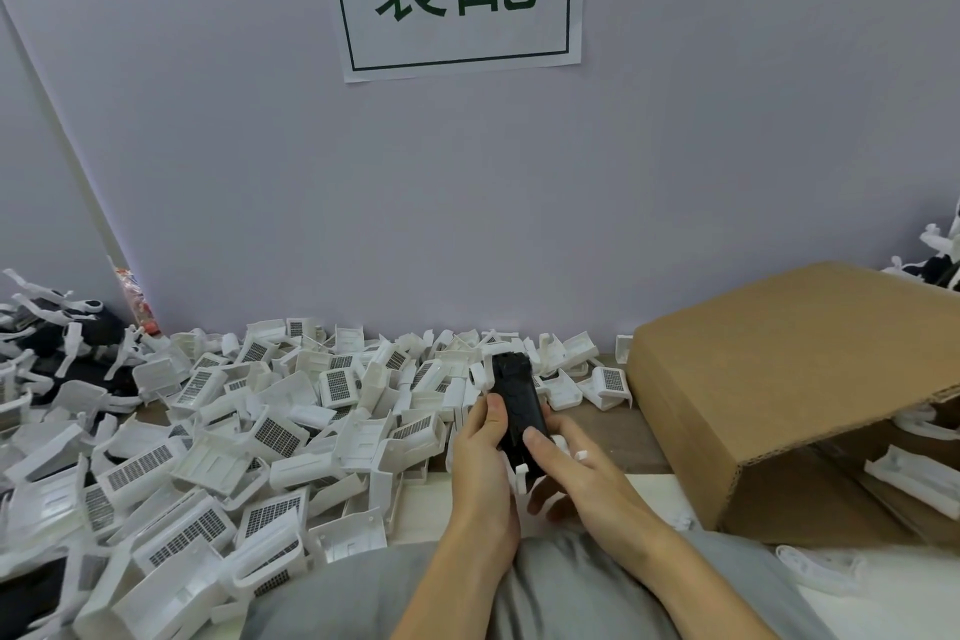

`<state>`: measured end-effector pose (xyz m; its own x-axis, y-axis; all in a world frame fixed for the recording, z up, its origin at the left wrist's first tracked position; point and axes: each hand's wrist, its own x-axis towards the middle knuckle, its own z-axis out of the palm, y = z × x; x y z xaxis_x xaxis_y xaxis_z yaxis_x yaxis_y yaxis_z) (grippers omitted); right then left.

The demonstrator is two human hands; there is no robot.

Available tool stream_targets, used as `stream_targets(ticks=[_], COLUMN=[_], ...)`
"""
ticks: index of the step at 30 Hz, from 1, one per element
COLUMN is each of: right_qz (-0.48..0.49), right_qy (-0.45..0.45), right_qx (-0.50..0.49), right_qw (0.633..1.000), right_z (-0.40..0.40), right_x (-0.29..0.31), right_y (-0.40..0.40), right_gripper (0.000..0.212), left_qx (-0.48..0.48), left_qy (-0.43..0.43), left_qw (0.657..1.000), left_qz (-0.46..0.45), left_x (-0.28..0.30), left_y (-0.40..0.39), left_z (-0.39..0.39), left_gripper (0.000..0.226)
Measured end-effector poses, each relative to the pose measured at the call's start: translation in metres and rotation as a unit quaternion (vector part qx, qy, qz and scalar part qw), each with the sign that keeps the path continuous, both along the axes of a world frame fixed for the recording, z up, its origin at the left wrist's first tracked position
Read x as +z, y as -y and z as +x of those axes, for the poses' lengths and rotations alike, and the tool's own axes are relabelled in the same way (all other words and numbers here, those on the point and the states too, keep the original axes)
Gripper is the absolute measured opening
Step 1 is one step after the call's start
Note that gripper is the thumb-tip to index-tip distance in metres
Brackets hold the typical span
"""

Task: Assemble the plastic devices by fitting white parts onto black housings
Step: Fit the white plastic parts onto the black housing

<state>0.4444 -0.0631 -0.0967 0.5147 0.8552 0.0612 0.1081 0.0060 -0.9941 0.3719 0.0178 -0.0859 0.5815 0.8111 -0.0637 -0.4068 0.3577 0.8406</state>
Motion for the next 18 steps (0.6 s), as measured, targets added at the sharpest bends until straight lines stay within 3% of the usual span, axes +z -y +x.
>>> stream_targets(ticks=[9, 18], right_qz=[-0.006, 0.002], right_qy=[-0.007, -0.013], right_qx=[0.021, 0.040], right_qw=[1.000, 0.999], right_z=[0.0034, 0.0075], right_x=[-0.0014, -0.0064], right_y=[-0.0008, -0.0039], right_gripper=[0.023, 0.042], left_qx=[0.016, 0.014], left_qy=[-0.009, -0.008], left_qw=[1.000, 1.000], left_qz=[-0.009, -0.011], left_x=[0.0017, -0.0015], left_y=[0.0006, -0.0020], left_z=[0.0002, 0.0009], left_gripper=[0.028, 0.030])
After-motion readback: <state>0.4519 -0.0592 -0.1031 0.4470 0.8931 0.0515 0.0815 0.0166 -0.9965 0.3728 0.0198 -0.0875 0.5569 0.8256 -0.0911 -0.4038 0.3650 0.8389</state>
